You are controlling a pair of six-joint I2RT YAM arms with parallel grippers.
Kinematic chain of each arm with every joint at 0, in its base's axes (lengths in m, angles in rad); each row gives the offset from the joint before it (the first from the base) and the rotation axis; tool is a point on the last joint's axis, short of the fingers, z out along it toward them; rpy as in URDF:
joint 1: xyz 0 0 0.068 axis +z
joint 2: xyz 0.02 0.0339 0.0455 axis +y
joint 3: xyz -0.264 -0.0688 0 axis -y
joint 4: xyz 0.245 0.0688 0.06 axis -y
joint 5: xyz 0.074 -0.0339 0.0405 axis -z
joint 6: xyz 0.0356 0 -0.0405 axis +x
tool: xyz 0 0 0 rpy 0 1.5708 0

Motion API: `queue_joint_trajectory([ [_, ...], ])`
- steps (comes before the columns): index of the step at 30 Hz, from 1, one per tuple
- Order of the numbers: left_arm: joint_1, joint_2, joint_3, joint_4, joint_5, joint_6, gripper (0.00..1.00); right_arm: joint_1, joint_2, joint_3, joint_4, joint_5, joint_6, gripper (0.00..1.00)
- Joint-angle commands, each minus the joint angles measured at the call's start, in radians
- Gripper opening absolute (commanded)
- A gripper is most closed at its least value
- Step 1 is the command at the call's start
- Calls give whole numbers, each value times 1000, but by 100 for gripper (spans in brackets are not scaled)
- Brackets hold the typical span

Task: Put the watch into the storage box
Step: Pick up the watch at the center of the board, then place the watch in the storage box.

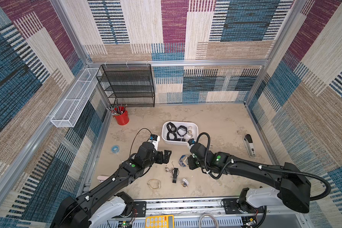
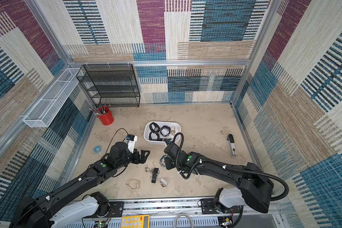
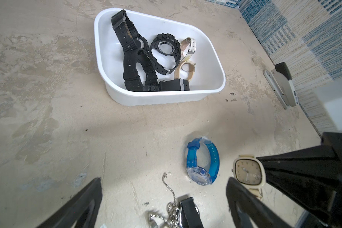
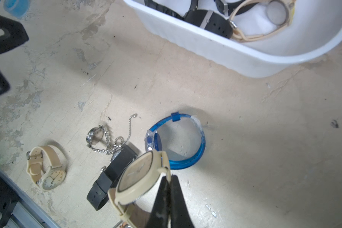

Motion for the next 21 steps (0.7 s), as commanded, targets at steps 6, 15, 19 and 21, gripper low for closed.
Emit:
queue_joint_trajectory([
  [6, 0, -27, -13, 5, -14, -10, 99, -52, 93, 125, 72, 25, -110, 0],
  [15, -1, -52, -13, -23, -26, -4, 99, -152, 238, 268, 155, -17, -188, 0],
  [19, 0, -65, -11, -43, -26, -15, 99, -183, 302, 313, 173, -35, -215, 0],
  [21, -1, -77, -14, -55, -33, -18, 99, -197, 330, 336, 178, -49, -224, 0],
])
